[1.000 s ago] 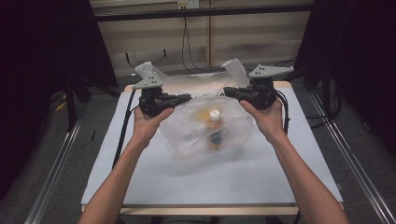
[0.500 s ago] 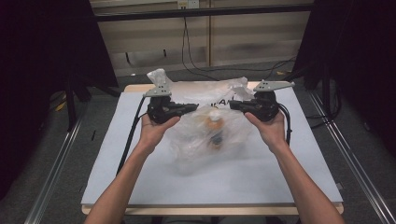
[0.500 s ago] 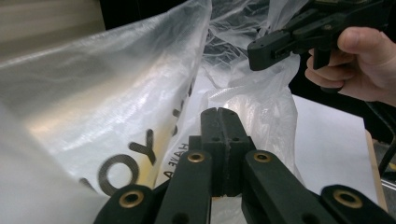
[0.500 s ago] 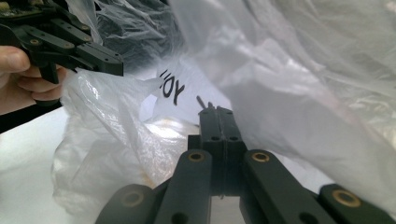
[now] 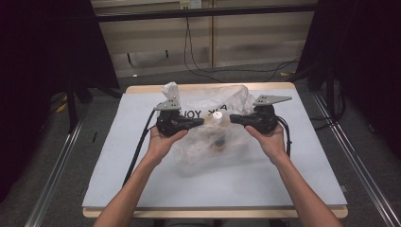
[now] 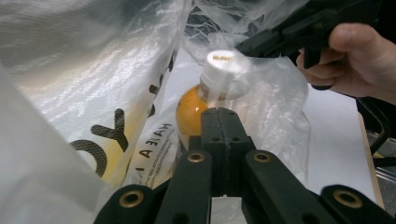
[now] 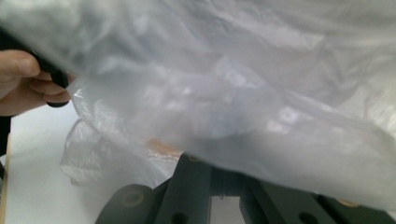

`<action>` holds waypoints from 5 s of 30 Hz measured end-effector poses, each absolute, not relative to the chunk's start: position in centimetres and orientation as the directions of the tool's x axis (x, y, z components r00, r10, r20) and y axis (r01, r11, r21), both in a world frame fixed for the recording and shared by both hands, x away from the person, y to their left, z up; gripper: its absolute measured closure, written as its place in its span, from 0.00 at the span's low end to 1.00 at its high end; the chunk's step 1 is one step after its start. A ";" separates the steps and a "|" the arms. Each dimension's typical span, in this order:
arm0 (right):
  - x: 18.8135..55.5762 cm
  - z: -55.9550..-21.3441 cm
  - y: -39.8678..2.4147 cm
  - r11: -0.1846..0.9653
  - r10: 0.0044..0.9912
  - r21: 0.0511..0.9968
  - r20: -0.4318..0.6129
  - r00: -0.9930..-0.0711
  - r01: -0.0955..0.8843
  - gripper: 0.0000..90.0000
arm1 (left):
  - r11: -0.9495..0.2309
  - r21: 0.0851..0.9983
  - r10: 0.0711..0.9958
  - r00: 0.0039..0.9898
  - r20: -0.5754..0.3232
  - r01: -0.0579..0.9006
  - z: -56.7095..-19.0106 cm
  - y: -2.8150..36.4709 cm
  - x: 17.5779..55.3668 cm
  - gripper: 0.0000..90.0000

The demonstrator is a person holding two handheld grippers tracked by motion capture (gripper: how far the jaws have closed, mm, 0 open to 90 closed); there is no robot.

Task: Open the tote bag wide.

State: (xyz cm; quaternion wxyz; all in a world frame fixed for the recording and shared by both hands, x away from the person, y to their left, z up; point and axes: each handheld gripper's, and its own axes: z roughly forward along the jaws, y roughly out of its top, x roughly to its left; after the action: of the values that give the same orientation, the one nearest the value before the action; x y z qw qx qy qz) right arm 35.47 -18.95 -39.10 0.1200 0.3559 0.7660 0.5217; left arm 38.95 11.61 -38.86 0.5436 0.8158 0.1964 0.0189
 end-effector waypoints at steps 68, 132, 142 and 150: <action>32.5 -45.3 -20.8 0.219 0.651 0.840 0.254 -0.716 0.497 1.00 | -0.464 0.801 0.383 0.901 -0.203 0.378 -45.6 12.4 37.3 1.00; 36.6 -49.2 -25.0 0.280 0.753 0.725 0.240 -0.612 0.629 1.00 | -0.522 0.714 0.467 0.857 -0.219 0.467 -48.8 16.0 40.4 1.00; 35.2 -48.7 -24.7 0.254 0.718 0.768 0.258 -0.647 0.588 1.00 | -0.516 0.746 0.435 0.879 -0.195 0.420 -48.2 16.4 38.8 1.00; 32.8 -45.9 -24.6 0.205 0.685 0.833 0.253 -0.683 0.514 1.00 | -0.463 0.814 0.394 0.904 -0.166 0.351 -45.4 16.3 36.7 1.00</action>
State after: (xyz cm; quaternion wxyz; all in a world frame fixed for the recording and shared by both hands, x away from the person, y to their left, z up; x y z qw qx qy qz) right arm 32.79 -24.63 -45.88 0.0860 0.3886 0.7715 0.4964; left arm 36.68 16.32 -45.41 0.4702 0.8549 0.2180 0.0230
